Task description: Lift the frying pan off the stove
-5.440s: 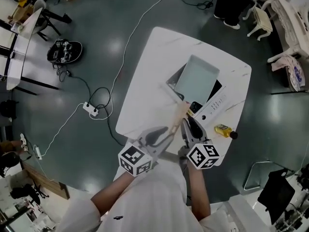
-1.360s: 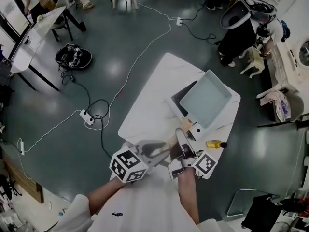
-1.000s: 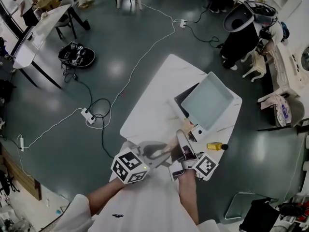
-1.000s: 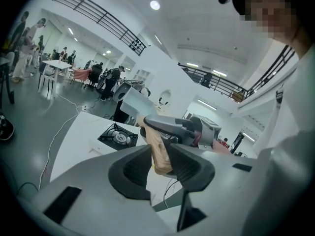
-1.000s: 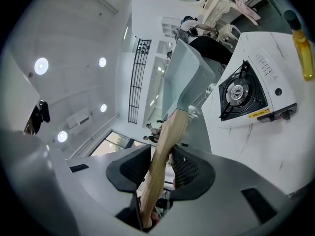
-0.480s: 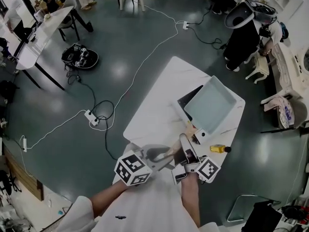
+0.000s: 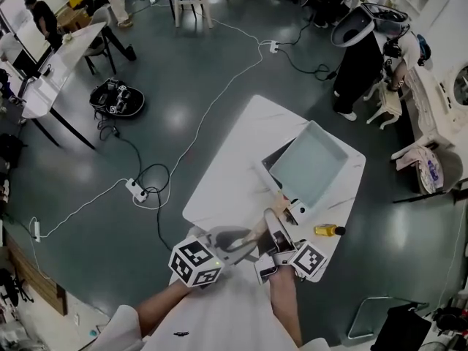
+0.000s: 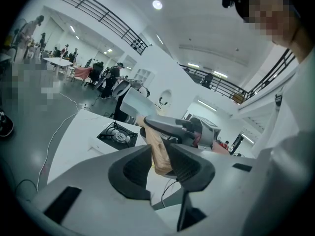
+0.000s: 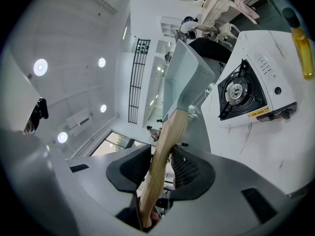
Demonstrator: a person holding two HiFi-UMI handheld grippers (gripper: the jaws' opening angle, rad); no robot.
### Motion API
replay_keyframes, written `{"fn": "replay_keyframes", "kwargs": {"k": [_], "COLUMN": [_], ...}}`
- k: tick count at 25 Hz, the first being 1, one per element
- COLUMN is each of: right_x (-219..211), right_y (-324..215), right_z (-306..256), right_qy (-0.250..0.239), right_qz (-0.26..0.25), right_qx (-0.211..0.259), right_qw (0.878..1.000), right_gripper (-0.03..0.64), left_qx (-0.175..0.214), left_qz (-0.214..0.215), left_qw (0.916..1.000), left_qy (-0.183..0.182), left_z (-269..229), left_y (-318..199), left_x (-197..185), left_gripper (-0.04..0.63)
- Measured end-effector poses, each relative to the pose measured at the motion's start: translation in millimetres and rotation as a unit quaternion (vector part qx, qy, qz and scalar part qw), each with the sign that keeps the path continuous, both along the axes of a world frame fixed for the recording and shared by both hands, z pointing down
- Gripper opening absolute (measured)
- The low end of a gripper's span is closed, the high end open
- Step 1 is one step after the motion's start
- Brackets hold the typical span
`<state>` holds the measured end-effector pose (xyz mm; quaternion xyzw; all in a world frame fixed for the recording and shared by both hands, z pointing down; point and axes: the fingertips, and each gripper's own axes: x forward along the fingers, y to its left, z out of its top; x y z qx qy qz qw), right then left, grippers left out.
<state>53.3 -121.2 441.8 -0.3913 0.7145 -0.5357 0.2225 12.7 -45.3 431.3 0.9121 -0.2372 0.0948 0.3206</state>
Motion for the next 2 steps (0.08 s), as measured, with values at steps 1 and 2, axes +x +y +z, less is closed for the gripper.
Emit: {"fn": "replay_keyframes", "kwargs": {"k": [1, 2], "right_x": [1.3, 2.8], "right_y": [-0.2, -0.4], "right_z": [-0.3, -0.6], "right_qy": [0.002, 0.003], "right_qz": [-0.001, -0.002], "right_qx": [0.0, 0.001], "right_qw": [1.0, 1.0], "right_gripper": [0.123, 0.123], "left_qx": [0.0, 0.0], "left_qz": [-0.001, -0.001], "left_qw": [1.0, 1.0], "left_qy": [0.0, 0.0], "left_z": [-0.4, -0.8], "left_y": [-0.2, -0.4], "left_x": [1.1, 2.3], "left_gripper": [0.112, 0.112]}}
